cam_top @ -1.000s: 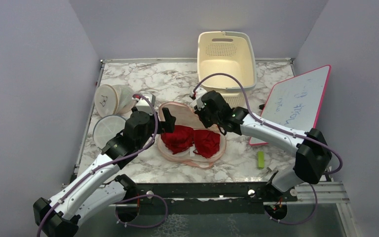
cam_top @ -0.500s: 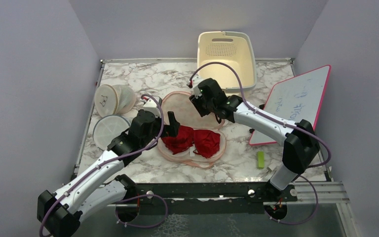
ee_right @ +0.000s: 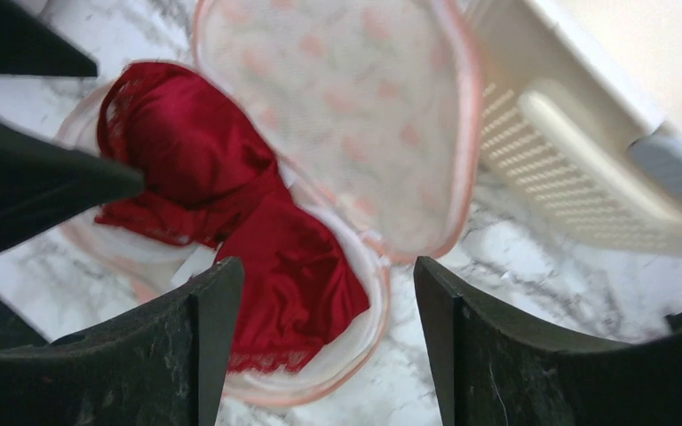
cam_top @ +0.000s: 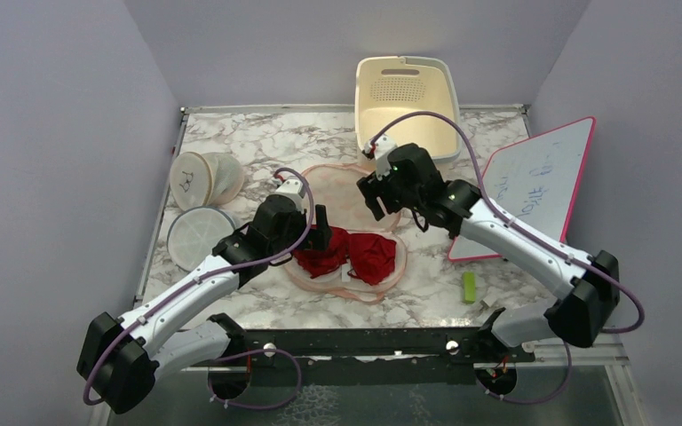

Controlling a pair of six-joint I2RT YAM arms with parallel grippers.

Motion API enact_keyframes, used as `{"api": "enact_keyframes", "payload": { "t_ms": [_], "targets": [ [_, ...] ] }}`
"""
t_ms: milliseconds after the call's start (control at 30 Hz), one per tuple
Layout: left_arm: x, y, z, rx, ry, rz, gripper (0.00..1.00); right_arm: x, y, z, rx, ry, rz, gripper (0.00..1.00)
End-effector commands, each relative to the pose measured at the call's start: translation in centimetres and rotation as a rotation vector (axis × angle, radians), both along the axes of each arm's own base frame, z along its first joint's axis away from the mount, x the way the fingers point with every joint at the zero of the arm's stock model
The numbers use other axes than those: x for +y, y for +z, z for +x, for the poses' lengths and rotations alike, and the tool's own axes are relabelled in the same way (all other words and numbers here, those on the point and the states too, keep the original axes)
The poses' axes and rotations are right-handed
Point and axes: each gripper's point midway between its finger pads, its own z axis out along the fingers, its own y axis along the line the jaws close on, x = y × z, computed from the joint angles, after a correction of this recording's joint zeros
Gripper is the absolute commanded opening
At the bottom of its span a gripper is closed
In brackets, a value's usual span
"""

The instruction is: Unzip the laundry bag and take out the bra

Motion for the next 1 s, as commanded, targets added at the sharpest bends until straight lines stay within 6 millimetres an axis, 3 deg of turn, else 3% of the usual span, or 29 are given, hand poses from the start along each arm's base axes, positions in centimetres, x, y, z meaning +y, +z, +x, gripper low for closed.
{"api": "enact_keyframes", "payload": {
  "t_ms": [0, 233, 333, 433, 633, 733, 833, 967],
  "targets": [
    [-0.9, -0.1, 0.5, 0.001, -0.012, -0.030, 0.96, 0.8, -2.3, -4.0, 0.136, 0.085, 0.109, 0.70],
    [1.9, -2.0, 0.2, 0.038, 0.141, 0.015, 0.96, 2.1, -5.7, -6.9, 0.266, 0.126, 0.243, 0.70],
    [2.8, -2.1, -0.2, 0.037, 0.173, 0.022, 0.96, 0.7, -7.1, -5.6, 0.269, -0.027, 0.219, 0.70],
    [3.3, -2.0, -0.6, 0.041, 0.180, 0.029, 0.96, -2.4, -9.0, -3.9, 0.258, -0.219, 0.144, 0.75],
    [3.4, -0.4, -0.5, -0.004, 0.184, -0.005, 0.96, -3.8, -11.8, -3.5, 0.320, -0.235, 0.195, 0.77],
    [3.4, 0.7, -0.1, -0.034, 0.187, -0.014, 0.96, -3.7, -13.4, -3.2, 0.336, -0.250, 0.197, 0.69],
    [3.1, 1.4, 0.0, -0.048, 0.170, -0.019, 0.96, -3.6, -14.5, -2.5, 0.322, -0.249, 0.181, 0.48],
    [3.0, 1.7, -0.1, -0.052, 0.157, -0.022, 0.96, -2.4, -14.9, -1.2, 0.262, -0.159, 0.164, 0.43]
  ]
}}
